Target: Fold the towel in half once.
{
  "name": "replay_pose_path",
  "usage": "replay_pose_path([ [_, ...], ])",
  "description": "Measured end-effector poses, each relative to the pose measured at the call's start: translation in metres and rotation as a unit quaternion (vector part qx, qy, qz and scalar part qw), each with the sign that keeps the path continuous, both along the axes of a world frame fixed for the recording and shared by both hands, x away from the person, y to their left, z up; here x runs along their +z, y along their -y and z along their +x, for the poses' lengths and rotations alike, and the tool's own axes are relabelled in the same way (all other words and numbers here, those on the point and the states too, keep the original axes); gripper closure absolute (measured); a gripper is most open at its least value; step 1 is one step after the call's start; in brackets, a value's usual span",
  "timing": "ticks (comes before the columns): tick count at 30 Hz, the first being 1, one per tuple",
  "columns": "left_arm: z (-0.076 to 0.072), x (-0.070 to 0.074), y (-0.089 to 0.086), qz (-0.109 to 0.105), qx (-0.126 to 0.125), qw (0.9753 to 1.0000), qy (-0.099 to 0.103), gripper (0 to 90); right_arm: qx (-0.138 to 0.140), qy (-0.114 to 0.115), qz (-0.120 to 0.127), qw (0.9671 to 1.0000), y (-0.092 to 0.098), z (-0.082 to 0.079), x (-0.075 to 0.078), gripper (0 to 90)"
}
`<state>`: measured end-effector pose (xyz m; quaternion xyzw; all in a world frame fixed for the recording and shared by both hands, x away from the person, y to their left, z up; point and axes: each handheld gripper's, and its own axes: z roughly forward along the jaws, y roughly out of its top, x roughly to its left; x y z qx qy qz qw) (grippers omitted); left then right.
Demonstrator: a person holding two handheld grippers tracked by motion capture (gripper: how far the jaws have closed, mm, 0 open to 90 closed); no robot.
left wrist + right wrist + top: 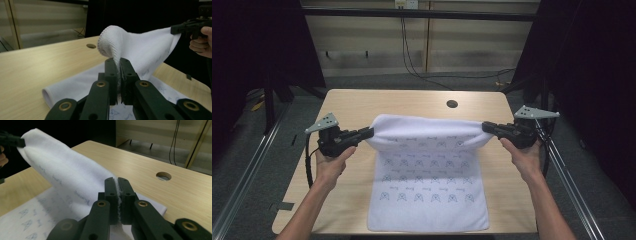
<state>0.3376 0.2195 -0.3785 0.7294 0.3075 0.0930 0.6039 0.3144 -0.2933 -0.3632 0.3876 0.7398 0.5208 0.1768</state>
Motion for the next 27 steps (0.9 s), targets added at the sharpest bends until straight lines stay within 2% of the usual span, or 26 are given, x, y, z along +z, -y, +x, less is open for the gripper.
replay_pose_path([
  [2,-0.011,0.011,-0.002,0.009,-0.006,0.9999,0.009,86.1,0.006,0.010,-0.004,0.9999,-0.002,-0.011,0.010,87.4],
  [4,-0.023,0.014,-0.006,0.004,-0.015,0.9999,0.004,86.0,0.019,0.020,0.007,0.9996,-0.002,-0.024,0.018,87.4],
  [6,-0.034,0.010,-0.009,0.014,-0.021,0.9996,0.009,85.8,0.029,0.021,0.008,0.9993,-0.004,-0.038,0.019,87.4],
  [8,-0.043,-0.003,-0.013,0.017,-0.029,0.9994,-0.008,85.5,0.040,0.011,-0.002,0.9991,-0.007,-0.051,0.012,87.3],
  [9,-0.047,-0.015,-0.014,0.032,-0.030,0.9989,-0.019,85.4,0.045,0.002,-0.008,0.9990,-0.009,-0.057,0.005,87.2],
  [11,-0.052,-0.037,-0.013,0.059,-0.037,0.9969,-0.037,84.8,0.055,-0.036,-0.024,0.9976,-0.015,-0.067,-0.021,87.0],
  [13,-0.057,-0.063,-0.011,0.087,-0.045,0.9932,-0.063,84.8,0.060,-0.068,-0.049,0.9947,-0.019,-0.073,-0.046,86.8],
  [14,-0.061,-0.078,-0.009,0.098,-0.054,0.9903,-0.082,84.8,0.067,-0.089,-0.057,0.9921,-0.021,-0.076,-0.061,86.8],
  [15,-0.063,-0.087,-0.008,0.108,-0.061,0.9880,-0.092,84.9,0.068,-0.112,-0.065,0.9892,-0.022,-0.080,-0.079,86.6],
  [17,-0.068,-0.095,-0.004,0.134,-0.076,0.9823,-0.106,84.7,0.078,-0.148,-0.076,0.9830,-0.022,-0.085,-0.103,85.5],
  [18,-0.070,-0.096,-0.003,0.140,-0.082,0.9807,-0.109,84.1,0.083,-0.160,-0.080,0.9803,-0.022,-0.087,-0.110,83.9],
  [19,-0.072,-0.097,-0.002,0.145,-0.090,0.9788,-0.113,83.3,0.087,-0.175,-0.084,0.9771,-0.023,-0.090,-0.114,82.2],
  [20,-0.075,-0.099,-0.002,0.147,-0.096,0.9776,-0.116,82.4,0.095,-0.178,-0.097,0.9747,-0.024,-0.093,-0.116,80.9],
  [22,-0.080,-0.101,-0.002,0.153,-0.107,0.9752,-0.119,79.8,0.107,-0.176,-0.094,0.9739,-0.024,-0.103,-0.115,77.1],
  [23,-0.083,-0.101,-0.002,0.157,-0.114,0.9731,-0.124,78.8,0.112,-0.174,-0.096,0.9737,-0.024,-0.106,-0.114,75.9],
  [24,-0.087,-0.103,-0.001,0.164,-0.127,0.9698,-0.129,77.1,0.118,-0.172,-0.107,0.9721,-0.024,-0.111,-0.113,74.7],
  [26,-0.093,-0.103,0.000,0.172,-0.139,0.9667,-0.129,73.5,0.125,-0.181,-0.106,0.9698,-0.025,-0.119,-0.114,72.3],
  [27,-0.096,-0.103,-0.002,0.172,-0.143,0.9664,-0.127,71.4,0.129,-0.186,-0.107,0.9683,-0.025,-0.123,-0.114,70.7],
])
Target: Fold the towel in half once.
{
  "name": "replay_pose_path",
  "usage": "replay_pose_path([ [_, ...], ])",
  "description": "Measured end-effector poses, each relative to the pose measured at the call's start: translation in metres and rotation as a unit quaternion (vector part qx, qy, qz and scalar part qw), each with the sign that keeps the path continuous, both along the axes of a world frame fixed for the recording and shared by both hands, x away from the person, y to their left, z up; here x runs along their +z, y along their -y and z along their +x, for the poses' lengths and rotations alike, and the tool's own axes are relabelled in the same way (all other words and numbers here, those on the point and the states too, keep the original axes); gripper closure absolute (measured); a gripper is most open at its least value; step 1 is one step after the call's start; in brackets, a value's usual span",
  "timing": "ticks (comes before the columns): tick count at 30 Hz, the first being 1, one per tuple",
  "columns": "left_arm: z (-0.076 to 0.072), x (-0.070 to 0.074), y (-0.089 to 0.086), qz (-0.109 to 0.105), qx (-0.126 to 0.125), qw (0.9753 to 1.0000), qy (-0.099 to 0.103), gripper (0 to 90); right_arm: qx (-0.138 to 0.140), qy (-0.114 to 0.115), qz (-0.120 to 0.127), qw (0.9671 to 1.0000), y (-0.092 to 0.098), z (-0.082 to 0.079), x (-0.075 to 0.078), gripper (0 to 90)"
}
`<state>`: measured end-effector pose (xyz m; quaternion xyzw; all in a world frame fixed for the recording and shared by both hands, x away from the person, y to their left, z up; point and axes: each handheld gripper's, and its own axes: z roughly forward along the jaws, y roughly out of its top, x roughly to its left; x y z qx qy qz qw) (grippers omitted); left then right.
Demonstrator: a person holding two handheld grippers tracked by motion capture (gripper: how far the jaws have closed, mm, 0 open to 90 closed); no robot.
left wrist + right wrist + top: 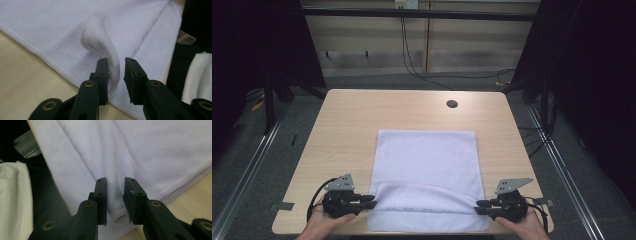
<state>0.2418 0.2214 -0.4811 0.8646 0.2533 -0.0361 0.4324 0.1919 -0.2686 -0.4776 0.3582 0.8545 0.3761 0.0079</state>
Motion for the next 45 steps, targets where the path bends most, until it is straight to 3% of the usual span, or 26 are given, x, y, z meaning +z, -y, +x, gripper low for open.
replay_pose_path([
  [2,-0.001,0.003,-0.006,-0.026,0.005,0.9996,-0.003,66.8,0.004,-0.003,0.005,1.0000,0.000,-0.007,0.001,68.7],
  [4,0.006,0.008,-0.013,-0.041,0.028,0.9988,0.003,64.2,0.009,-0.001,0.011,0.9999,0.001,-0.011,0.004,68.1],
  [8,0.034,0.012,-0.015,-0.071,0.076,0.9943,0.023,62.0,0.008,-0.002,0.018,0.9998,0.001,-0.012,0.007,69.1],
  [11,0.057,0.009,0.000,-0.047,0.075,0.9958,0.022,54.9,-0.001,0.007,0.019,0.9998,0.001,-0.007,0.008,69.1],
  [13,0.068,0.001,0.012,-0.032,0.066,0.9972,0.015,53.6,-0.009,0.020,0.044,0.9988,0.003,0.003,0.013,69.1],
  [14,0.071,-0.002,0.018,-0.021,0.051,0.9985,0.007,54.1,-0.018,0.025,0.050,0.9983,0.002,0.011,0.015,69.4],
  [15,0.073,-0.005,0.024,0.004,0.048,0.9988,0.008,54.4,-0.018,0.025,0.051,0.9982,0.001,0.018,0.016,69.5],
  [16,0.073,-0.008,0.027,0.012,0.046,0.9989,0.004,54.5,-0.015,0.025,0.048,0.9984,-0.002,0.026,0.014,69.5],
  [18,0.069,-0.011,0.032,0.013,0.020,0.9997,-0.011,58.1,-0.017,0.018,0.037,0.9990,-0.008,0.040,0.008,68.0],
  [19,0.064,-0.011,0.036,0.033,0.007,0.9994,-0.004,62.6,-0.011,0.011,0.032,0.9994,-0.012,0.047,0.002,67.3],
  [20,0.060,-0.012,0.037,0.039,-0.001,0.9992,-0.007,70.6,-0.006,-0.004,0.021,0.9998,-0.017,0.052,-0.004,66.5],
  [22,0.051,-0.013,0.038,0.034,-0.018,0.9992,-0.008,83.2,0.012,-0.018,0.010,0.9997,-0.025,0.055,-0.012,64.4],
  [24,0.045,-0.010,0.037,0.028,-0.022,0.9994,-0.006,85.6,0.026,-0.024,0.015,0.9993,-0.030,0.052,-0.013,65.8],
  [28,0.027,0.003,0.027,-0.015,-0.032,0.9994,0.002,86.1,0.052,-0.016,0.022,0.9983,-0.034,0.036,-0.009,88.8],
  [32,-0.007,0.012,0.014,-0.039,-0.062,0.9972,0.012,85.0,0.060,-0.003,0.044,0.9972,-0.028,0.010,0.005,90.0],
  [35,-0.027,0.010,0.005,-0.052,-0.094,0.9943,-0.002,80.9,0.072,0.001,0.055,0.9959,-0.022,-0.016,0.010,90.0],
  [37,-0.033,0.010,0.002,-0.055,-0.111,0.9924,-0.005,79.1,0.054,0.011,0.051,0.9972,-0.019,-0.023,0.012,81.8],
  [39,-0.034,0.012,0.001,-0.049,-0.110,0.9927,-0.005,78.8,0.028,0.026,0.052,0.9979,-0.017,-0.020,0.013,73.9],
  [41,-0.031,0.011,0.001,-0.045,-0.103,0.9936,-0.001,80.0,0.001,0.035,0.031,0.9989,-0.015,-0.003,0.014,66.2],
  [45,-0.026,0.007,0.003,-0.041,-0.108,0.9933,-0.009,81.9,-0.015,0.020,0.031,0.9992,-0.015,0.035,0.006,63.8],
])
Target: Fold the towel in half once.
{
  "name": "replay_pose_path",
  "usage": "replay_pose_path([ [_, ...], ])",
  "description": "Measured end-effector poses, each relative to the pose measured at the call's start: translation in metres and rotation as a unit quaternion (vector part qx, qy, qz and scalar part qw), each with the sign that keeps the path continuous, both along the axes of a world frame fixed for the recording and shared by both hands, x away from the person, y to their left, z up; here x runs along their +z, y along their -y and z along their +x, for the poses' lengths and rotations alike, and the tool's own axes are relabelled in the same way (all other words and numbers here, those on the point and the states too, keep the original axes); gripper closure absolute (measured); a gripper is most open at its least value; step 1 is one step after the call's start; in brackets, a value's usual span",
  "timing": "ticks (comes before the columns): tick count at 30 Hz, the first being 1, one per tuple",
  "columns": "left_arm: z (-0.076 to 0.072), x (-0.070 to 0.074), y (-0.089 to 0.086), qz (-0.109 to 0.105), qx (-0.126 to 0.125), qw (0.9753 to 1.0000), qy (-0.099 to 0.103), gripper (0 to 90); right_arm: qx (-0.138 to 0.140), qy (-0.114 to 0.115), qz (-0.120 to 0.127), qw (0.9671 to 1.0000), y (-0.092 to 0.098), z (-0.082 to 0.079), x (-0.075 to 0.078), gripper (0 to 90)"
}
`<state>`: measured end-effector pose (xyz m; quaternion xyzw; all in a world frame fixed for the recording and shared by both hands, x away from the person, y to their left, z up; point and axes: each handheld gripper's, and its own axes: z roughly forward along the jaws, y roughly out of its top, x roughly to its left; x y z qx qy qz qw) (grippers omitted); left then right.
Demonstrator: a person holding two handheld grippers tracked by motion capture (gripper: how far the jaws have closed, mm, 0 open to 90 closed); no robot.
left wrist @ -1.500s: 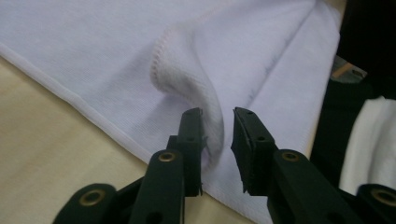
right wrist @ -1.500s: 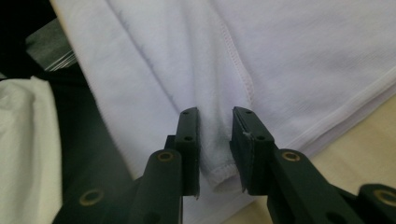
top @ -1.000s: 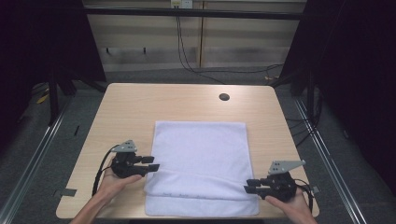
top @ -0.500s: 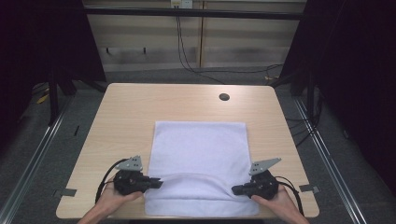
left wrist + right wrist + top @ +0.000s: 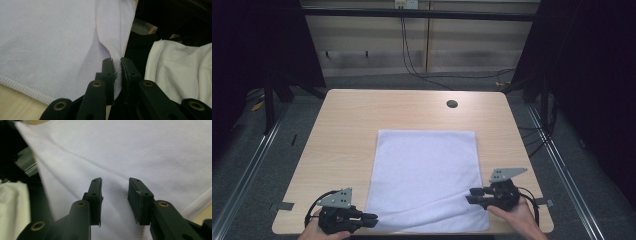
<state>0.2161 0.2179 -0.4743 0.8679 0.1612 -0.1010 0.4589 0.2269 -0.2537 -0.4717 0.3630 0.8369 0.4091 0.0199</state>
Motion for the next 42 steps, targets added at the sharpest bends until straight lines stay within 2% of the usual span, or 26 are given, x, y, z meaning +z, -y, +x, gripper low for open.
replay_pose_path([
  [1,0.000,0.000,0.000,0.001,-0.003,1.0000,-0.002,82.0,0.000,-0.021,-0.005,0.9998,-0.002,0.009,-0.005,63.5],
  [4,-0.001,-0.002,0.002,0.007,-0.011,0.9999,-0.001,82.3,0.013,-0.049,-0.019,0.9985,-0.010,0.017,-0.018,58.9],
  [5,-0.002,-0.002,0.001,0.008,-0.013,0.9999,-0.001,82.3,0.010,-0.045,-0.021,0.9987,-0.011,0.016,-0.018,58.4],
  [6,-0.003,-0.002,0.001,0.010,-0.013,0.9999,0.001,82.5,0.009,-0.042,-0.027,0.9987,-0.012,0.013,-0.016,63.5],
  [8,-0.004,-0.002,0.000,0.009,-0.013,0.9999,0.005,83.0,0.025,-0.038,-0.037,0.9983,-0.012,0.005,-0.013,83.4],
  [9,-0.005,-0.001,0.000,0.009,-0.013,0.9999,0.005,83.3,0.036,-0.037,-0.031,0.9982,-0.011,-0.001,-0.013,89.9],
  [11,-0.007,-0.001,-0.001,0.006,-0.020,0.9998,0.006,83.3,0.059,-0.034,-0.030,0.9972,-0.009,-0.020,-0.010,90.0],
  [14,-0.008,0.000,-0.002,0.002,-0.028,0.9996,-0.002,82.1,0.071,-0.035,-0.027,0.9965,-0.003,-0.047,-0.002,90.0],
  [15,-0.005,0.001,-0.003,-0.003,-0.021,0.9998,-0.005,79.7,0.069,-0.026,-0.027,0.9970,0.000,-0.054,0.002,90.0],
  [17,0.005,0.005,-0.006,-0.019,0.030,0.9994,-0.003,65.3,0.041,-0.001,-0.010,0.9991,0.007,-0.057,0.015,76.8],
  [19,0.020,0.008,-0.007,-0.036,0.062,0.9974,-0.006,61.2,0.018,0.015,0.005,0.9997,0.012,-0.042,0.022,73.4],
  [20,0.032,0.009,-0.006,-0.037,0.081,0.9961,0.001,61.8,0.008,0.017,0.010,0.9998,0.014,-0.033,0.023,72.2],
  [23,0.067,0.005,0.004,-0.016,0.121,0.9925,0.004,62.9,-0.025,0.027,0.009,0.9993,0.018,0.010,0.020,71.3],
  [25,0.090,0.000,0.012,0.002,0.136,0.9907,-0.005,62.8,-0.045,0.022,0.013,0.9987,0.018,0.034,0.013,70.6],
  [26,0.107,-0.004,0.016,0.021,0.149,0.9887,0.000,62.2,-0.050,0.021,0.004,0.9985,0.016,0.045,0.008,68.9],
  [28,0.127,-0.011,0.021,0.025,0.179,0.9835,-0.003,60.5,-0.055,0.010,-0.029,0.9980,0.009,0.069,-0.003,65.8],
  [29,0.135,-0.015,0.024,0.029,0.189,0.9816,-0.004,59.3,-0.057,0.009,-0.041,0.9975,0.006,0.075,-0.005,65.3],
  [30,0.143,-0.018,0.029,0.048,0.189,0.9807,0.000,58.4,-0.059,0.010,-0.050,0.9969,0.003,0.082,-0.009,64.0],
  [31,0.147,-0.020,0.031,0.058,0.190,0.9800,0.004,56.6,-0.063,0.007,-0.057,0.9963,0.001,0.091,-0.015,62.0],
  [33,0.153,-0.027,0.034,0.074,0.202,0.9764,0.011,56.2,-0.072,0.006,-0.075,0.9946,-0.001,0.100,-0.021,62.4],
  [35,0.152,-0.027,0.034,0.082,0.198,0.9764,0.025,59.9,-0.072,0.015,-0.077,0.9943,-0.002,0.105,-0.024,62.3],
  [37,0.147,-0.026,0.036,0.102,0.196,0.9740,0.052,70.3,-0.069,0.029,-0.096,0.9926,-0.006,0.100,-0.024,65.8],
  [38,0.145,-0.026,0.036,0.103,0.192,0.9746,0.053,75.8,-0.067,0.035,-0.105,0.9916,-0.007,0.099,-0.024,70.2],
  [39,0.143,-0.026,0.035,0.098,0.186,0.9766,0.044,80.5,-0.066,0.035,-0.107,0.9914,-0.008,0.097,-0.023,77.7],
  [40,0.141,-0.026,0.034,0.096,0.182,0.9779,0.039,83.5,-0.062,0.030,-0.104,0.9922,-0.009,0.095,-0.023,82.7],
  [42,0.133,-0.026,0.033,0.097,0.174,0.9793,0.037,84.9,-0.061,0.035,-0.102,0.9923,-0.010,0.087,-0.023,84.4],
])
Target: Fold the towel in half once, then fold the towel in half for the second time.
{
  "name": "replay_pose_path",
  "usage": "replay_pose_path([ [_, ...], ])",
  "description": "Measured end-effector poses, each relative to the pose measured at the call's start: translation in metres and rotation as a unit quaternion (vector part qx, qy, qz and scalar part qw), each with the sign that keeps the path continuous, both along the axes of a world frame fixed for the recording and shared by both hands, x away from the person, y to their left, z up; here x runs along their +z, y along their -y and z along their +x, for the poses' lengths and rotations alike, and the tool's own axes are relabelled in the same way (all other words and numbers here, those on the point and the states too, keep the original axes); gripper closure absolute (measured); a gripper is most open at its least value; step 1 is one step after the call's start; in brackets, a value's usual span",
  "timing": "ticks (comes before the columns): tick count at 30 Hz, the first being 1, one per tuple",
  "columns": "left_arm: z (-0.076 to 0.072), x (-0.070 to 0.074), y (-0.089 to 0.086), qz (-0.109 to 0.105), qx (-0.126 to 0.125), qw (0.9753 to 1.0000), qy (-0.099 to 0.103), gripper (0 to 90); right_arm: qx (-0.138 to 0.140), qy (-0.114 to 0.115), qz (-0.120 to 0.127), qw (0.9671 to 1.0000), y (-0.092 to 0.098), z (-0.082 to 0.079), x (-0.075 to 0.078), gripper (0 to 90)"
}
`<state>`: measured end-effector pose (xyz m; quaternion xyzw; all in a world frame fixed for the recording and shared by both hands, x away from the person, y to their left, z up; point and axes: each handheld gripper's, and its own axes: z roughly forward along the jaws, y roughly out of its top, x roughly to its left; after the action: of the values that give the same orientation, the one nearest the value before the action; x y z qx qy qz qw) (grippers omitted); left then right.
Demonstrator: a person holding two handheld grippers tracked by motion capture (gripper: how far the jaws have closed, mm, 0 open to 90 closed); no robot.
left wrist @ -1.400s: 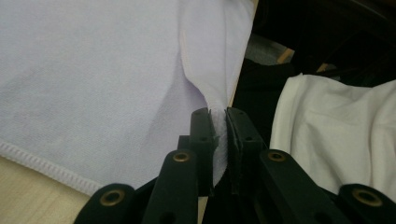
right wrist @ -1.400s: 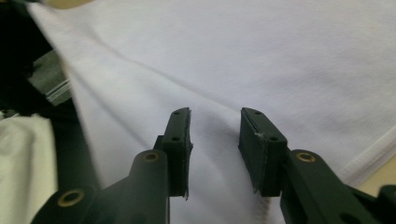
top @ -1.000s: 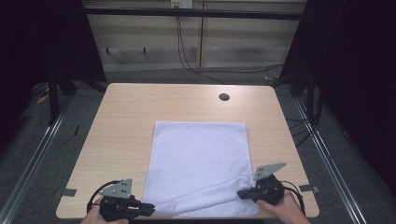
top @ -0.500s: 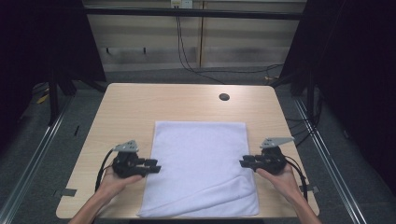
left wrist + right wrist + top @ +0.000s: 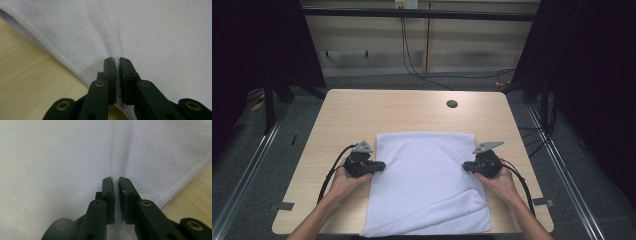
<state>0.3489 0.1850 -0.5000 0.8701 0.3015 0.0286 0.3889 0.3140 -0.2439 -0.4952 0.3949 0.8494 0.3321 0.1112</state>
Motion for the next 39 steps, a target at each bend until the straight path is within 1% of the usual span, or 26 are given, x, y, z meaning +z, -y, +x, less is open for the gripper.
replay_pose_path([
  [2,-0.013,0.001,-0.002,0.006,-0.011,0.9999,0.003,85.2,0.009,-0.009,0.012,0.9999,0.002,-0.009,0.000,85.0],
  [3,-0.024,0.001,-0.004,-0.003,-0.022,0.9997,-0.005,85.3,0.014,-0.014,0.008,0.9998,0.002,-0.017,0.001,85.0],
  [4,-0.024,0.001,-0.004,-0.003,-0.022,0.9997,-0.005,85.3,0.014,-0.014,0.008,0.9998,0.002,-0.017,0.001,85.0],
  [7,-0.045,0.001,-0.008,-0.013,-0.039,0.9990,-0.020,85.3,0.031,-0.027,0.014,0.9991,0.005,-0.040,0.003,84.9],
  [9,-0.060,0.002,-0.010,-0.016,-0.043,0.9983,-0.035,85.2,0.037,-0.034,0.023,0.9985,0.007,-0.052,0.003,84.8],
  [11,-0.074,0.004,-0.012,-0.011,-0.058,0.9975,-0.039,83.8,0.049,-0.047,0.022,0.9975,0.007,-0.065,0.004,84.2],
  [13,-0.079,0.006,-0.016,-0.021,-0.069,0.9962,-0.048,78.7,0.061,-0.059,0.023,0.9961,0.007,-0.077,0.006,82.2],
  [14,-0.079,0.009,-0.019,-0.024,-0.071,0.9964,-0.038,74.9,0.068,-0.053,0.015,0.9962,0.006,-0.080,0.008,79.1],
  [16,-0.064,0.014,-0.026,-0.053,-0.047,0.9970,-0.032,71.0,0.058,-0.036,0.022,0.9974,0.010,-0.077,0.012,70.1],
  [18,-0.043,0.018,-0.033,-0.050,-0.004,0.9987,-0.009,66.3,0.027,-0.015,0.042,0.9987,0.018,-0.060,0.019,64.6],
  [20,-0.019,0.018,-0.039,-0.056,0.030,0.9979,-0.011,61.3,-0.008,0.012,0.034,0.9993,0.026,-0.037,0.026,60.3],
  [21,-0.009,0.017,-0.041,-0.053,0.043,0.9977,-0.001,60.0,-0.025,0.012,0.043,0.9987,0.031,-0.025,0.027,59.9],
  [22,0.000,0.015,-0.042,-0.048,0.052,0.9975,-0.003,58.0,-0.036,0.018,0.048,0.9980,0.035,-0.014,0.027,59.0],
  [23,0.009,0.012,-0.043,-0.059,0.059,0.9964,-0.012,55.9,-0.045,0.023,0.053,0.9973,0.038,-0.004,0.027,58.6],
  [24,0.015,0.009,-0.043,-0.063,0.061,0.9959,-0.022,53.4,-0.049,0.015,0.055,0.9971,0.039,0.006,0.025,57.5],
  [25,0.019,0.006,-0.040,-0.049,0.057,0.9968,-0.027,51.3,-0.051,0.015,0.052,0.9972,0.040,0.014,0.023,56.7],
  [26,0.021,0.005,-0.037,-0.043,0.053,0.9974,-0.022,48.3,-0.050,0.009,0.052,0.9974,0.041,0.021,0.020,55.0],
  [27,0.023,0.003,-0.035,-0.047,0.051,0.9973,-0.021,46.6,-0.045,-0.002,0.059,0.9972,0.041,0.027,0.016,54.5],
  [29,0.026,0.001,-0.031,-0.041,0.042,0.9979,-0.029,43.4,-0.042,-0.018,0.061,0.9971,0.042,0.033,0.009,53.1],
  [31,0.027,0.000,-0.028,-0.052,0.037,0.9972,-0.038,42.8,-0.035,-0.032,0.067,0.9967,0.042,0.034,0.003,53.0],
  [33,0.028,-0.001,-0.023,-0.047,0.025,0.9975,-0.046,47.7,-0.035,-0.043,0.061,0.9966,0.041,0.034,0.000,56.8],
  [34,0.025,-0.002,-0.019,-0.027,0.025,0.9988,-0.032,58.5,-0.026,-0.046,0.062,0.9967,0.041,0.034,-0.002,61.5],
  [35,0.025,-0.003,-0.019,-0.028,0.016,0.9989,-0.033,73.4,-0.027,-0.044,0.057,0.9970,0.041,0.033,-0.003,66.8],
  [36,0.025,-0.003,-0.019,-0.032,0.013,0.9987,-0.038,79.1,-0.028,-0.052,0.061,0.9964,0.040,0.033,-0.003,71.9],
  [38,0.024,0.001,-0.020,-0.033,0.017,0.9987,-0.034,83.9,-0.024,-0.053,0.064,0.9962,0.040,0.031,-0.001,83.5],
  [39,0.024,0.004,-0.021,-0.038,0.019,0.9986,-0.029,84.3,-0.025,-0.048,0.064,0.9964,0.040,0.031,0.002,85.7],
])
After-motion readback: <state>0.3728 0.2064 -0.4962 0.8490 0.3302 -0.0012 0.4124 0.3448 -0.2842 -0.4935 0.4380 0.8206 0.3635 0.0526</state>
